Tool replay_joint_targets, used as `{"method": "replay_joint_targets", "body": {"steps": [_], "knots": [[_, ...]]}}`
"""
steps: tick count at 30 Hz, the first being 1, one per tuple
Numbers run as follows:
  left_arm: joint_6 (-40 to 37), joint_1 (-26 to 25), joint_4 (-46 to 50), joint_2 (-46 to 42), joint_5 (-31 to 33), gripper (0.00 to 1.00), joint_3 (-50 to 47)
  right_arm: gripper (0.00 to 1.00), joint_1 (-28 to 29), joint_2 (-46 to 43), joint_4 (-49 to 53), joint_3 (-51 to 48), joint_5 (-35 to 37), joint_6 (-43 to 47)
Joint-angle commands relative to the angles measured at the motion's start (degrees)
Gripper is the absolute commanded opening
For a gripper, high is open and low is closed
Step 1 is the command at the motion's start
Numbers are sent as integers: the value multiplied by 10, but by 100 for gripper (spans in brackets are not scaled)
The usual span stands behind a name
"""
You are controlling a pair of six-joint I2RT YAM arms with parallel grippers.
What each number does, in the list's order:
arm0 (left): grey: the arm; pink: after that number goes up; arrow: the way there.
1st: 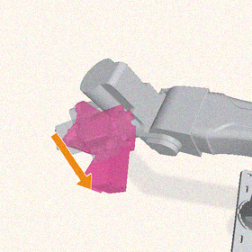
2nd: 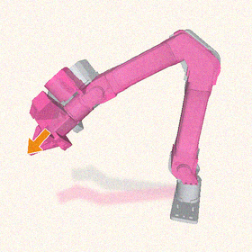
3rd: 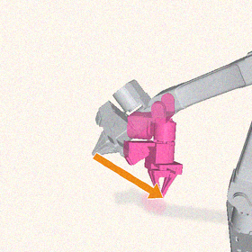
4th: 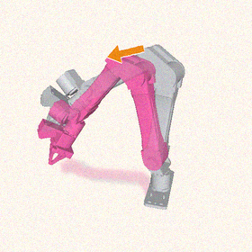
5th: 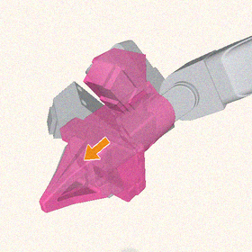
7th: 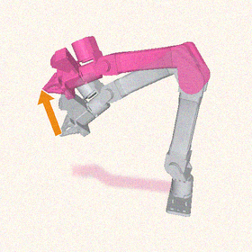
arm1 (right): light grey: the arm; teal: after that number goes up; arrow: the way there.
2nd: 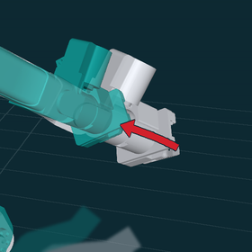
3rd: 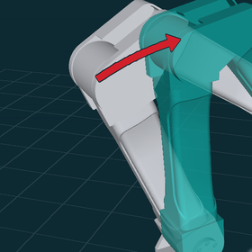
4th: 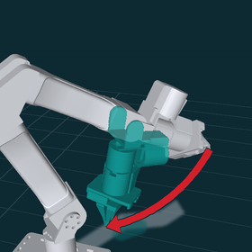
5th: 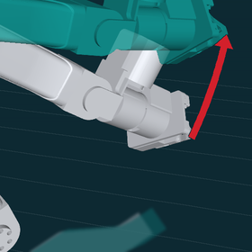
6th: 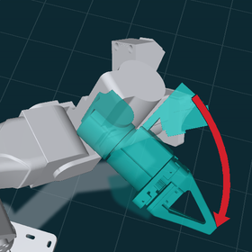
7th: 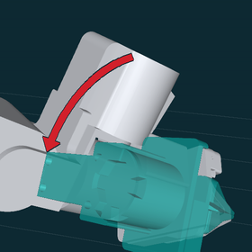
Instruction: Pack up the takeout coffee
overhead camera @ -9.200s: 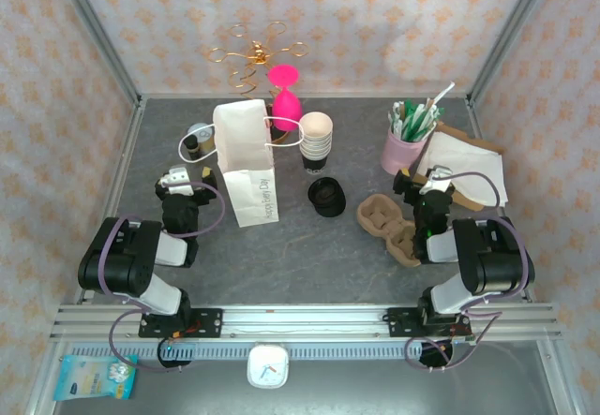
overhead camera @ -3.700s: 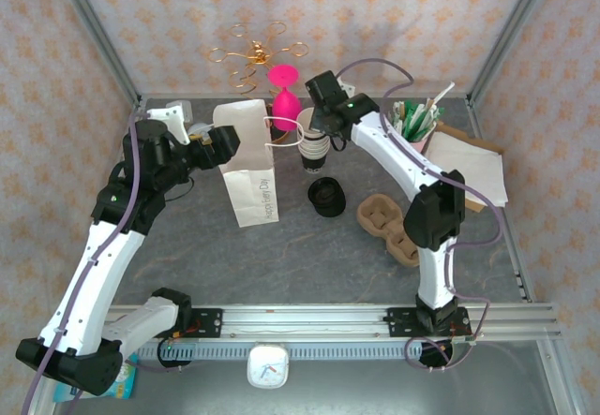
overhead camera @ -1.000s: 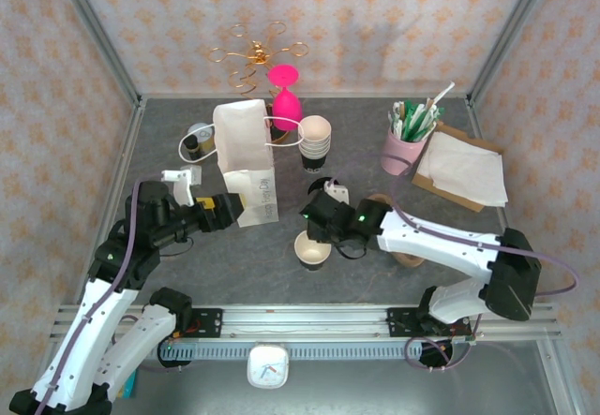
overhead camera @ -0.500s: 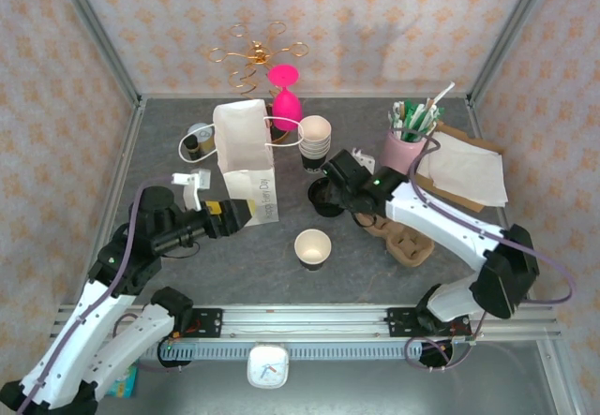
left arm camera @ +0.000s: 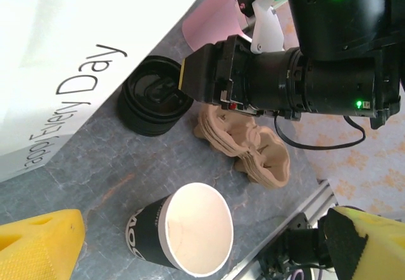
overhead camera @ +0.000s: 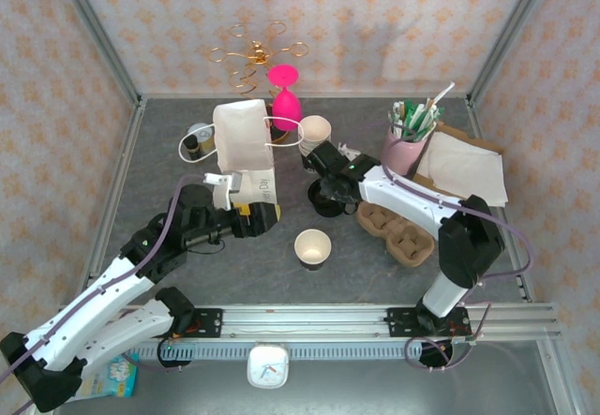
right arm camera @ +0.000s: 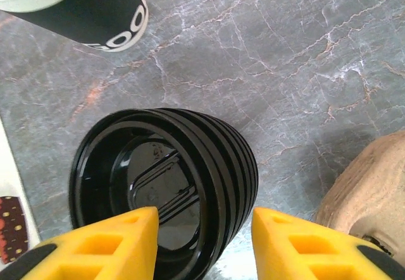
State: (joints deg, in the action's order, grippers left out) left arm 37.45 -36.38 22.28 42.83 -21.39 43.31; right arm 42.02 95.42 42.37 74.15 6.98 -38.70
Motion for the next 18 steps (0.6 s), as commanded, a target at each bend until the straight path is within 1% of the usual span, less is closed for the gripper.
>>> {"method": "replay_joint_targets", "body": {"steps": [1,9,11,15,18], "knots": [[-15,-4,-21,5,25,99,-1,37,-3,15,5,21,29,6],[-24,-4,-10,10,36,99,-1,33,-3,28,7,26,34,18],[-25,-5,-7,8,41,99,-1,30,-3,30,7,26,32,20],[-26,-4,-2,6,43,99,0,31,-3,39,11,27,29,24],[-26,-4,-6,8,43,99,-1,30,-3,42,9,25,28,26]]}}
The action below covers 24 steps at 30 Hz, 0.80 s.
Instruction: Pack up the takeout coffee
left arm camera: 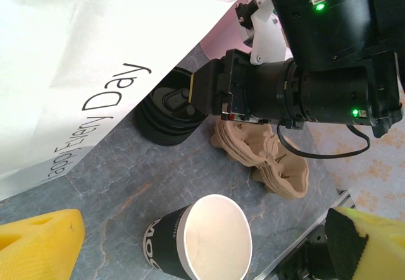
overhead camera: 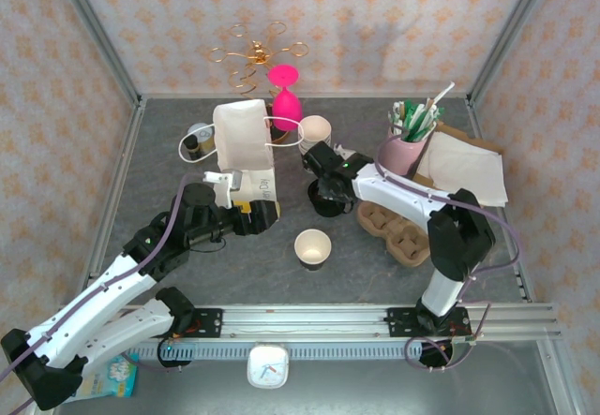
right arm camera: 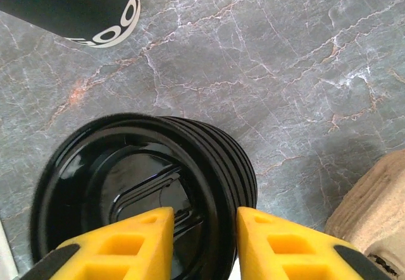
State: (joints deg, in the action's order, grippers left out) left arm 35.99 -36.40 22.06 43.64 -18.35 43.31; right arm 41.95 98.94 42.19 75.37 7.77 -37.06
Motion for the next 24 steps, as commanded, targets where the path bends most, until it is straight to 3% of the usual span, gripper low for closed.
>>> {"method": "replay_joint_targets", "body": {"steps": [1,14,24], "knots": [[-13,-4,-5,1,12,99,-1,28,-2,7,10,13,19,10],[-17,-4,-4,13,16,99,7,17,-2,-7,21,19,26,15],[7,-4,1,9,33,99,16,16,-6,-31,24,30,16,20]]}}
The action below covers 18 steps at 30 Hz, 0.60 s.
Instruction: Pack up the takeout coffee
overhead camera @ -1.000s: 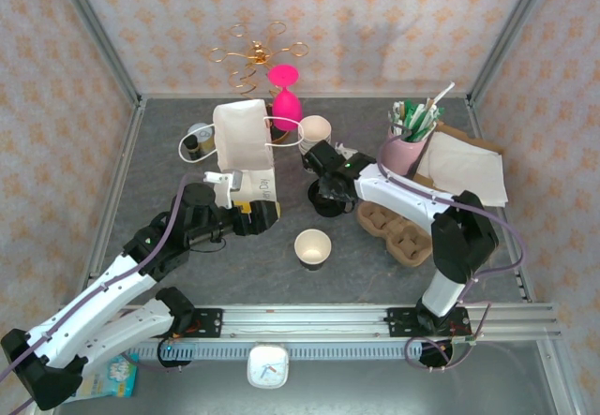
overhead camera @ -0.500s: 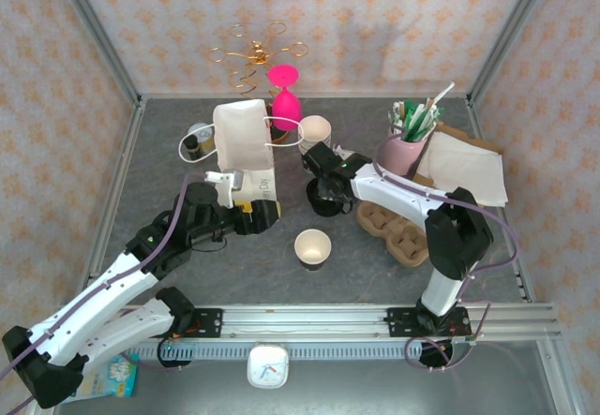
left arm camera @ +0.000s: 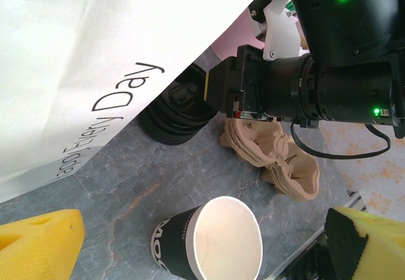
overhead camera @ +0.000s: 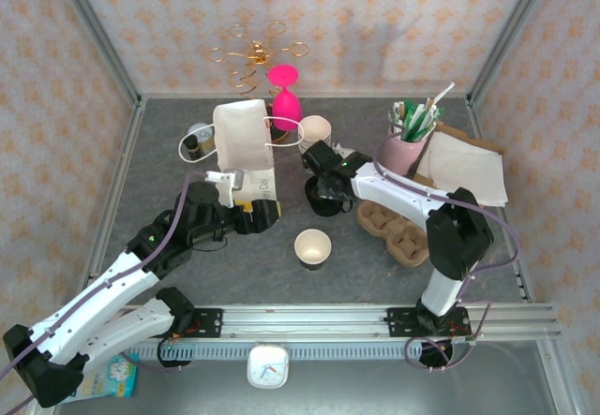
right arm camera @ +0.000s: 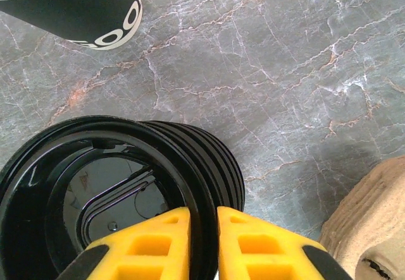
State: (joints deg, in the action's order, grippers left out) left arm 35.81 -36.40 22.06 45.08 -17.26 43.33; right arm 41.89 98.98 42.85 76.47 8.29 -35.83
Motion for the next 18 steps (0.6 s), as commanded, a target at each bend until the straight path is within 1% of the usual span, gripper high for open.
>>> {"method": "replay_joint_targets", "body": {"steps": [1,6,8,12,15,18], "knots": [[16,-4,3,-5,26,99,17,16,-7,-34,21,19,8,8],[45,-16,6,-2,39,98,28,15,-10,-68,17,7,-3,13],[54,-36,13,8,59,96,38,15,-10,-82,18,2,-10,16],[78,-92,18,47,111,96,61,15,-10,-118,23,-12,-19,27],[111,-133,16,82,161,93,76,15,-10,-146,28,-25,-24,35],[143,-161,1,123,193,89,91,15,-10,-173,27,-40,-38,44]]}}
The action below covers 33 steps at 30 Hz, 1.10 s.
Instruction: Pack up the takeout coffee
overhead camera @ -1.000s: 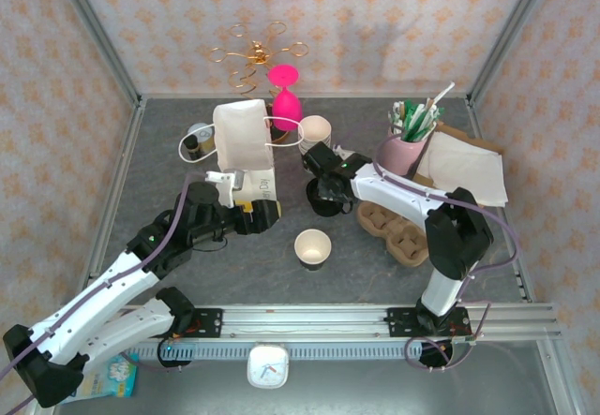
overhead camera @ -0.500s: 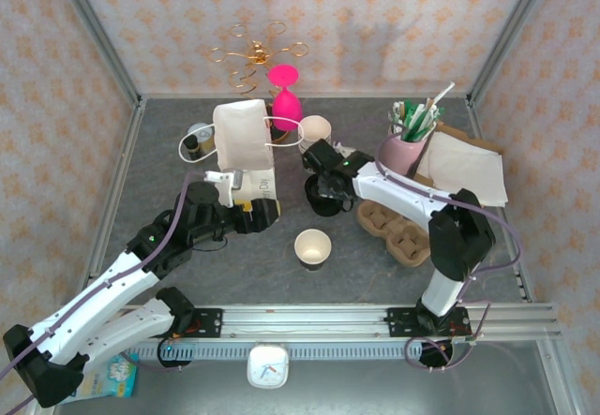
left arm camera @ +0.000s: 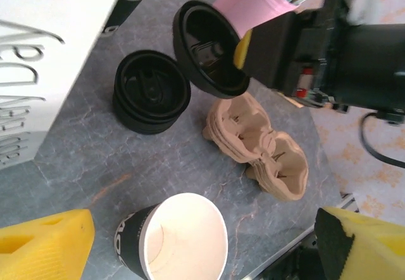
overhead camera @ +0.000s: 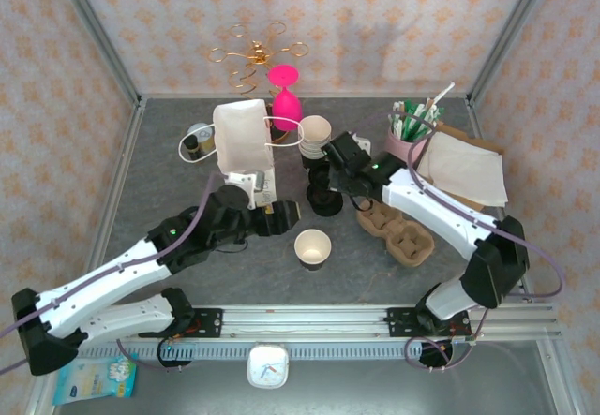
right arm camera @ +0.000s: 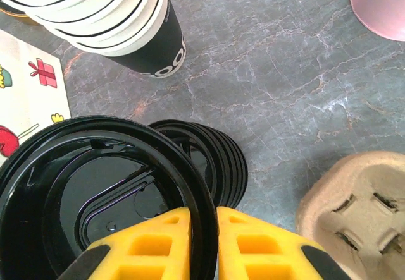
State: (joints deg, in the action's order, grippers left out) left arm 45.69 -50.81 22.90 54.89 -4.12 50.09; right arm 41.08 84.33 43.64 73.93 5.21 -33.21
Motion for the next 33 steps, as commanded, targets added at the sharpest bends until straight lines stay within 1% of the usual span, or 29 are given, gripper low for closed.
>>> {"method": "replay_joint_targets", "body": {"steps": [1,4,9,15,19,25,28,33], "knots": [[56,-25,-11,42,74,88,30,15,-2,-32,21,-17,-11,23],[85,-39,-28,82,112,84,43,14,-2,-48,25,-28,-19,40],[120,-41,-61,143,122,78,64,14,-2,-73,20,-53,-31,54],[161,-41,-122,185,127,70,75,14,-2,-103,8,-79,-46,72],[168,-41,-125,224,128,66,104,14,-2,-117,8,-91,-49,82],[177,-41,-118,260,145,53,124,14,-2,-148,3,-112,-43,87],[178,-41,-126,270,146,49,127,14,-2,-156,8,-115,-42,90],[169,-40,-129,291,136,39,146,14,-2,-163,6,-120,-48,98]]}}
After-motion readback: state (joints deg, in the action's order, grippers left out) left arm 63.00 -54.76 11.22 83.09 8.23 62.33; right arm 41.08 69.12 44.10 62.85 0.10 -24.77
